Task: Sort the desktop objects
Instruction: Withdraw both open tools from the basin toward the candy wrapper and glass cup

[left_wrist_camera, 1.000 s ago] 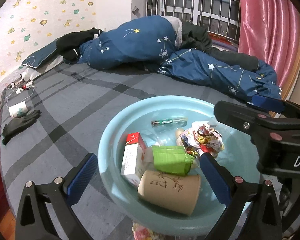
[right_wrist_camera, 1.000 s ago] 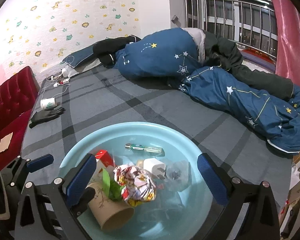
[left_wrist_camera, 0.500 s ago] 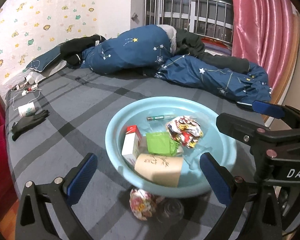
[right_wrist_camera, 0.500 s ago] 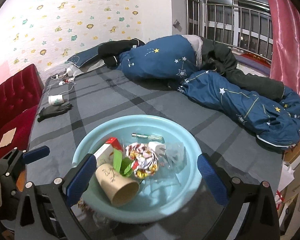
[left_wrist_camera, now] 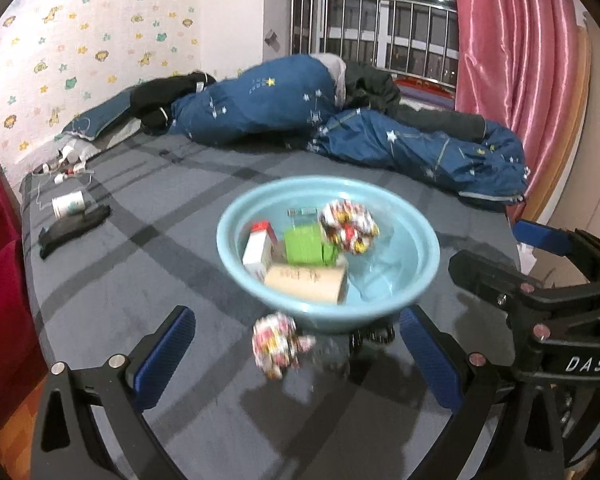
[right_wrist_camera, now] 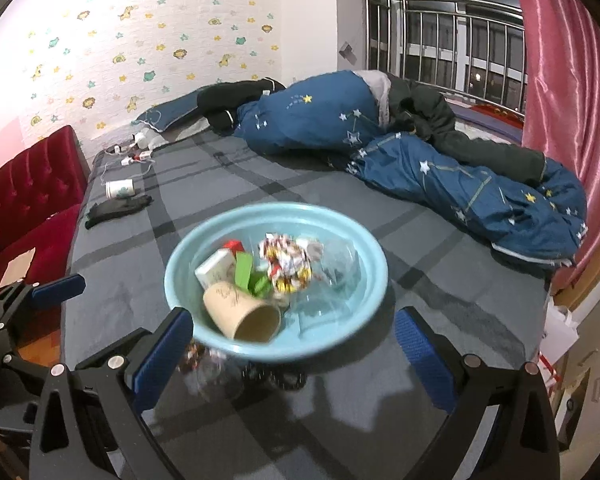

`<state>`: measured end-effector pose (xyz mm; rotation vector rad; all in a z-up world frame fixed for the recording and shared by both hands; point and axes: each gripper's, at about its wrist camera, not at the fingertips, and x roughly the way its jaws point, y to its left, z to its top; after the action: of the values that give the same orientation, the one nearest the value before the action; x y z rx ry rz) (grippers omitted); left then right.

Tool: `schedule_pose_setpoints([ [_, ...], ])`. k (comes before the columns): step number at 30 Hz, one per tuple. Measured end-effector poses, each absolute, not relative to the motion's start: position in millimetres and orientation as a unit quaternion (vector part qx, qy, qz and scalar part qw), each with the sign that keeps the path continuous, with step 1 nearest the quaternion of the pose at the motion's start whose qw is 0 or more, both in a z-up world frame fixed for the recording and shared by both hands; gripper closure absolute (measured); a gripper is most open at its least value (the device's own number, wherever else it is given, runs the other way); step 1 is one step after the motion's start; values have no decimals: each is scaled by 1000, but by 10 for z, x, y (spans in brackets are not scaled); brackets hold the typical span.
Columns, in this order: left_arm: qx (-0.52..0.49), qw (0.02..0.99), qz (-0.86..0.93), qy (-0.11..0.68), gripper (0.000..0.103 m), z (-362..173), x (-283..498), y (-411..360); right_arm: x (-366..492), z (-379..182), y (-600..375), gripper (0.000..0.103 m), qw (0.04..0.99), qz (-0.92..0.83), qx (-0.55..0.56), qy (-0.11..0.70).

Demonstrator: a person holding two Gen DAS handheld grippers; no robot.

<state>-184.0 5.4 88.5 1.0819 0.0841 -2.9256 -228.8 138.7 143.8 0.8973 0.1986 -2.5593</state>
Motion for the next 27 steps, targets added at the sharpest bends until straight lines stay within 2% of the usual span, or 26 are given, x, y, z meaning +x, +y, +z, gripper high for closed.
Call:
schedule_pose_setpoints([
  [9, 380, 25, -924, 23, 0, 408, -1625, 72, -2112, 975, 1526, 0, 196, -908, 362, 75],
  [19, 443, 42, -895, 38, 0, -348, -1551, -5, -2136, 148, 1604, 0, 170, -887, 420, 87],
  [27, 444, 48, -893, 50, 0, -678, -1593, -12, -2181, -367, 1589, 0, 157, -874, 450, 95],
])
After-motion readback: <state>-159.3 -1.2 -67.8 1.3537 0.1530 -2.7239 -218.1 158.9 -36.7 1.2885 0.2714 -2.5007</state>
